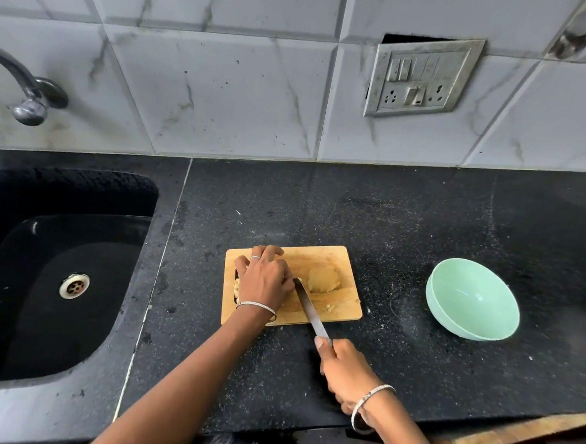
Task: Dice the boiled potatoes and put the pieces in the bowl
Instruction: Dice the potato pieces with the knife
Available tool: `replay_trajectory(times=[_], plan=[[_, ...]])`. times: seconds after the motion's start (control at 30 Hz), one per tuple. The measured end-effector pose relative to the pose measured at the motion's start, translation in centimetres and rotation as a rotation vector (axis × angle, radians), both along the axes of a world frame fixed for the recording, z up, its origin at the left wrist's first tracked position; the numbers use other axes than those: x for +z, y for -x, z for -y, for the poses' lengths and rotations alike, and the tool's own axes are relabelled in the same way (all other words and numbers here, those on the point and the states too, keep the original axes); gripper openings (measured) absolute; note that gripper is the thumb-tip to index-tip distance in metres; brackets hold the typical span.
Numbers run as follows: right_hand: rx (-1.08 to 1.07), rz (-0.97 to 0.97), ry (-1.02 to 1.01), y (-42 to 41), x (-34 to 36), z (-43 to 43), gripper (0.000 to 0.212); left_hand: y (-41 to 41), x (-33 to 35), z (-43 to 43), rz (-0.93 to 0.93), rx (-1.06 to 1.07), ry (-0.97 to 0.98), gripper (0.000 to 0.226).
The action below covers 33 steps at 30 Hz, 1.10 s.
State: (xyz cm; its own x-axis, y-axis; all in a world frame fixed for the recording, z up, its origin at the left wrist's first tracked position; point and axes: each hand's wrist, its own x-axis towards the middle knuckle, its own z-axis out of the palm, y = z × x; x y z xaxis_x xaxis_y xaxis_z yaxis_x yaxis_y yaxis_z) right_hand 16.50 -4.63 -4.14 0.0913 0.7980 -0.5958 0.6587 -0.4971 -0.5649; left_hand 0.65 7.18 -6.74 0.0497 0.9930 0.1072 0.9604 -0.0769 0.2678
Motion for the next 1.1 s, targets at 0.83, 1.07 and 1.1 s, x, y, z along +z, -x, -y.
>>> replay_trajectory(times=[0.83,1.07,1.1], plan=[[0.025,0.082,-0.337,-1.4,0.9,1.6,0.044,0.5,-1.7,0.4,-0.124,-0.275,-0.157,0.025],[0.051,0.102,-0.348,-1.3,-0.1,1.4,0.045,1.9,-1.7,0.9,-0.078,-0.256,-0.256,0.013],[0.062,0.109,-0.352,-1.3,-0.3,1.3,0.045,2.1,-1.8,0.9,-0.1,-0.276,-0.262,0.016]])
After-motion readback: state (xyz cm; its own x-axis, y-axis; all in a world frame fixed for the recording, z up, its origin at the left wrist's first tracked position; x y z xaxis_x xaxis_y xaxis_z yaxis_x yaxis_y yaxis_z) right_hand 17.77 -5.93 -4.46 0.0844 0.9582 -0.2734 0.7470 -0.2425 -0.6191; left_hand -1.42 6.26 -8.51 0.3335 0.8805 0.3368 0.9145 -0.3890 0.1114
